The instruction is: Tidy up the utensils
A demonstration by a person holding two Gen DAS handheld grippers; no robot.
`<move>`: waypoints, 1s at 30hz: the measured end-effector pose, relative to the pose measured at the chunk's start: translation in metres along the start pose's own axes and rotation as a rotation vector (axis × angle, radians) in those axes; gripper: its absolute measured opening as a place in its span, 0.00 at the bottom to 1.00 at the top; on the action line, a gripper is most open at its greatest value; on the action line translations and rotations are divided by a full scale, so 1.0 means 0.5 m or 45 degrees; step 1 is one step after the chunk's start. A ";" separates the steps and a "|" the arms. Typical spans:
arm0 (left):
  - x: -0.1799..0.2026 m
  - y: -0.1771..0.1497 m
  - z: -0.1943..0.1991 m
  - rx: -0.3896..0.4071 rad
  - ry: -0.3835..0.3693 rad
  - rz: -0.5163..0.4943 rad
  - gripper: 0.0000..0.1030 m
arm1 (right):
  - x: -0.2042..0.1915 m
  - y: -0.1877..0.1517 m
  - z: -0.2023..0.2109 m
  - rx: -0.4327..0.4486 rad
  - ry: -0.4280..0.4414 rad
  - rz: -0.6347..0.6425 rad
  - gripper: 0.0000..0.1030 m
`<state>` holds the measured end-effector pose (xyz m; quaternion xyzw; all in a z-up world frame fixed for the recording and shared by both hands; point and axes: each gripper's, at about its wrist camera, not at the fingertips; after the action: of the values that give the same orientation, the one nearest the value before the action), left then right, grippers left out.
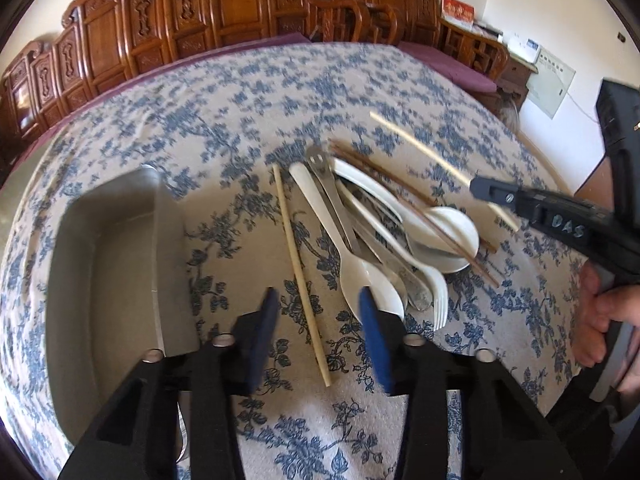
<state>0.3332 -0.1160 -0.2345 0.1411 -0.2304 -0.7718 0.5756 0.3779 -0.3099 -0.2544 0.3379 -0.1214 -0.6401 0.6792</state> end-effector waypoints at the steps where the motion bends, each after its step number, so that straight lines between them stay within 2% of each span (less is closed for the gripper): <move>1: 0.000 -0.001 -0.005 -0.008 -0.004 0.000 0.27 | -0.002 0.000 0.001 0.002 0.004 0.003 0.06; 2: 0.001 -0.001 -0.013 -0.021 -0.001 -0.003 0.22 | -0.003 0.001 0.001 0.004 0.006 0.007 0.06; 10: 0.001 -0.008 -0.060 -0.100 0.050 -0.028 0.15 | -0.014 0.002 0.006 0.017 0.023 0.031 0.06; 12: -0.001 -0.007 -0.063 -0.097 0.048 -0.029 0.13 | -0.016 0.002 0.008 0.018 0.024 0.032 0.06; 13: -0.002 -0.007 -0.063 -0.096 0.049 -0.031 0.07 | -0.017 0.002 0.009 0.020 0.024 0.036 0.06; 16: -0.004 -0.009 -0.060 -0.101 0.037 -0.032 0.06 | -0.021 0.000 0.010 0.018 0.020 0.046 0.06; 19: -0.006 -0.014 -0.049 -0.090 0.052 -0.052 0.04 | -0.032 -0.004 0.014 0.022 0.021 0.059 0.06; 30: -0.039 -0.033 0.073 0.040 -0.007 -0.017 0.04 | -0.103 -0.012 0.041 0.061 0.067 0.135 0.06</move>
<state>0.3078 -0.0866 -0.2129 0.1494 -0.2431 -0.7723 0.5675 0.3534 -0.2670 -0.2291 0.3639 -0.1364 -0.5911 0.7069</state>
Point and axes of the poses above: each gripper's, at about its wrist camera, not at the fingertips, and z roughly against the way its jaws point, x to its right, y to its top
